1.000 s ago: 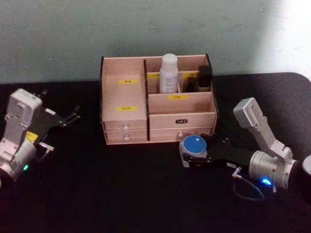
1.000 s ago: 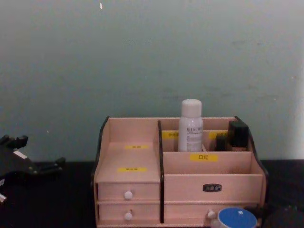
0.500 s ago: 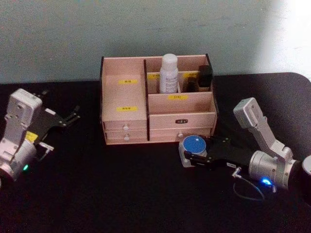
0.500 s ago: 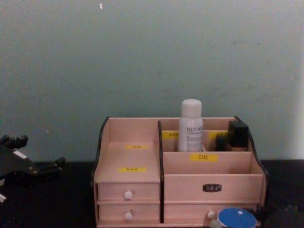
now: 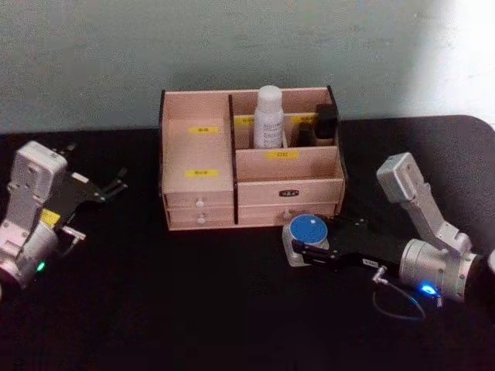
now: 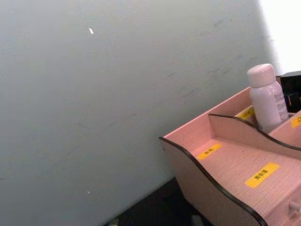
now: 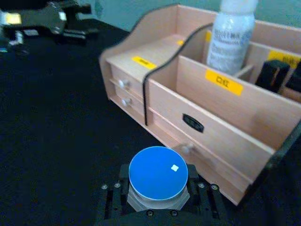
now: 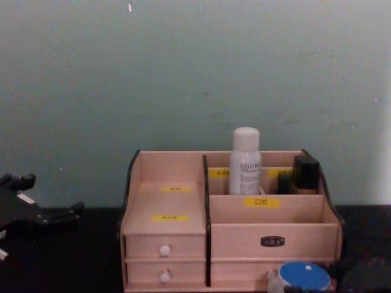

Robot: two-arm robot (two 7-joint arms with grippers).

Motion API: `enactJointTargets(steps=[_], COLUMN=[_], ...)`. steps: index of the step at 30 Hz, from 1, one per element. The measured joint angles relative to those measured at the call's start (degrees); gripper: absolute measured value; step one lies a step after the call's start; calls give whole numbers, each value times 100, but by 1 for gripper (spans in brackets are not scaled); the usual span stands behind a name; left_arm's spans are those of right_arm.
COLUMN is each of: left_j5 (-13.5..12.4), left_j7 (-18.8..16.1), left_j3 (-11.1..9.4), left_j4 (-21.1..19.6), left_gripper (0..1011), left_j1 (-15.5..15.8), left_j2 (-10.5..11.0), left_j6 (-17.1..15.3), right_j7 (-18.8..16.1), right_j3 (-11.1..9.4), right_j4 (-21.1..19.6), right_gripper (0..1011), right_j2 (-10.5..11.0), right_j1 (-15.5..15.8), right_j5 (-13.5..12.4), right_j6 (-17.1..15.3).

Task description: Pick up the facial cleanser and watermelon frost from the table and place them into the tiered storage box.

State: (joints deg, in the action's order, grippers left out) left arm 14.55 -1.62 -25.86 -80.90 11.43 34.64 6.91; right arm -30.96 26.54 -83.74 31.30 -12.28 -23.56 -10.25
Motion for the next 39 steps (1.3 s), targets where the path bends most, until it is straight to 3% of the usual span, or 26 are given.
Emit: enactJointTargets(steps=[10,17,28,39], left_j5=[0,0,0,0], left_j7=[0,0,0,0], left_j3=[0,0,0,0], left_j4=[0,0,0,0], left_gripper=[1001,1001,1001,1001], left_j1=[0,0,0,0], left_j2=[0,0,0,0], left_j6=[0,0,0,0], right_j7=[-21,-14,-27,-98], right_j3=[-87,-46,280,623], right_j4=[-684,-819,-374,610], right_gripper=[728,728,728,728], right_j2=[278,259,-157,-803], right_j1=[102,-165,-962,-1858], right_j5=[-170,-216,-120,57], right_j6=[-155,-223,-317,-240])
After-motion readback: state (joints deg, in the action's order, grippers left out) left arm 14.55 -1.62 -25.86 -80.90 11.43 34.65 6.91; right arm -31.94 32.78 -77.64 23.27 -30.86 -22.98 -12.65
